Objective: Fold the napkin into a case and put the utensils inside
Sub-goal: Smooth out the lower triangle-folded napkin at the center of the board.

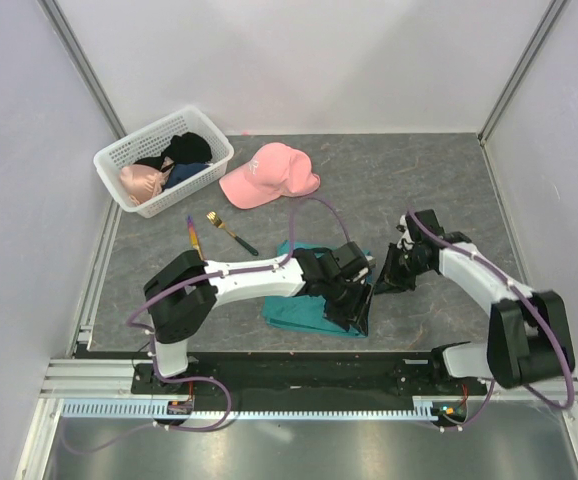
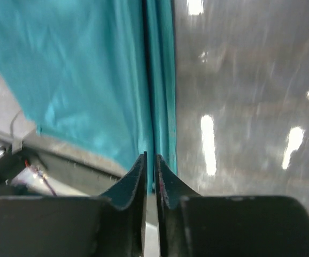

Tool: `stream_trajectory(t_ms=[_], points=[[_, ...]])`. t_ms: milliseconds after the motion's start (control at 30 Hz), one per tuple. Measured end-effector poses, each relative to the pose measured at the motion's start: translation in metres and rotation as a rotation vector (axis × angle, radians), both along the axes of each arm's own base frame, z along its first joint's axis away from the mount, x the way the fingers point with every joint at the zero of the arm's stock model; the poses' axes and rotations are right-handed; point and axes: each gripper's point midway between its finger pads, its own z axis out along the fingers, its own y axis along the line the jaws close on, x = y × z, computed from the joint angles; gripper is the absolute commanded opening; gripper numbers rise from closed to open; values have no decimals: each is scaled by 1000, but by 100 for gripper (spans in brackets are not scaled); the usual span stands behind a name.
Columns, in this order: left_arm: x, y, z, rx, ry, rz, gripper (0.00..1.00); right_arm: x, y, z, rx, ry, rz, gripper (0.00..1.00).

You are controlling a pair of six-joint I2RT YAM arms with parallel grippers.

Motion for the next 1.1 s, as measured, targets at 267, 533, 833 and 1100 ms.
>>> stream_trajectory(t_ms=[267, 533, 833, 1100], points=[[-11, -12, -16, 49, 15, 5, 60, -57, 2, -2, 83, 31, 12, 25], [4, -17, -22, 96, -31, 40, 58, -88, 5, -20, 124, 125, 24, 28], [8, -10, -36, 162, -44, 57, 50, -93, 10, -23, 168, 126, 33, 31], [10, -6, -50, 201, -45, 63, 31, -89, 13, -21, 192, 111, 39, 31]])
